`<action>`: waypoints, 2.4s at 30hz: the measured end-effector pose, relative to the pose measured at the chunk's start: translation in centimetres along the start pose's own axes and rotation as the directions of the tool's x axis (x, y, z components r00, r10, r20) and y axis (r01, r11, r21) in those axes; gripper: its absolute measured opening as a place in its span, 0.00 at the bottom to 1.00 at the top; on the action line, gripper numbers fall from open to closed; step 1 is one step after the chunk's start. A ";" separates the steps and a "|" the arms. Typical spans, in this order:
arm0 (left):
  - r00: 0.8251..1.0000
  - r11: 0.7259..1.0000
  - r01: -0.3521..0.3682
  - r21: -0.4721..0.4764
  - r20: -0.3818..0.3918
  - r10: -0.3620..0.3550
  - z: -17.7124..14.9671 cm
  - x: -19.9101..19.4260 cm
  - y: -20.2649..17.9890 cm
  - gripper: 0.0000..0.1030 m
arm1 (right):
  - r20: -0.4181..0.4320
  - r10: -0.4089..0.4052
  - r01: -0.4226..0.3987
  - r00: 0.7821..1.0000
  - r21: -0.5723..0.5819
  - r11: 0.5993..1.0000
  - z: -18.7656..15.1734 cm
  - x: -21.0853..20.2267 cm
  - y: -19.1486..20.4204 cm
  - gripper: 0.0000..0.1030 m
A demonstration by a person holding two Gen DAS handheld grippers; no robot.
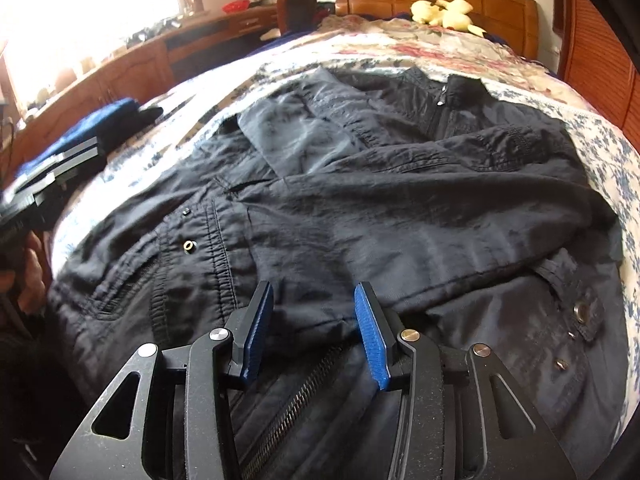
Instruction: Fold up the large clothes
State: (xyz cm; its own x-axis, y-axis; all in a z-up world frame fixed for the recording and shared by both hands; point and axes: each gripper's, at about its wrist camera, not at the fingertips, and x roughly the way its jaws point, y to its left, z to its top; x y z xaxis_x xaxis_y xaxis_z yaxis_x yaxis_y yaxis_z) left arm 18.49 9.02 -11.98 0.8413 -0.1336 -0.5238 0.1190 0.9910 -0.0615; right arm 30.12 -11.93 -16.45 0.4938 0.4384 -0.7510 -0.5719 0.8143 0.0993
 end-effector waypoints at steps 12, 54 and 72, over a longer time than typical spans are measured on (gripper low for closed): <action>0.986 0.998 -0.062 -0.014 -0.156 0.059 -3.7 -2.5 -0.1 0.45 | 0.040 -0.129 0.127 0.991 0.038 0.991 -6.6 -8.9 -7.9 0.43; 0.921 0.990 -0.138 0.000 -0.369 0.128 -5.7 -1.4 0.5 0.45 | -0.026 -0.064 0.068 0.998 0.198 0.978 -14.8 -13.4 -15.0 0.29; 0.947 0.998 0.027 -0.061 -0.317 -0.045 -8.2 -4.0 0.8 0.11 | 0.075 -0.104 0.085 0.992 0.222 0.971 -11.8 -13.4 -12.7 0.04</action>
State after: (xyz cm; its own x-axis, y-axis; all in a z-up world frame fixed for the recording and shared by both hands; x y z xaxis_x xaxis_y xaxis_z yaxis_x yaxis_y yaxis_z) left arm 10.89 10.40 -16.91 0.6243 -0.1673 -0.7630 0.1093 0.9859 -0.1268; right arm 23.05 -32.64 -15.32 0.5986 0.3784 -0.7060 -0.3677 0.9128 0.1775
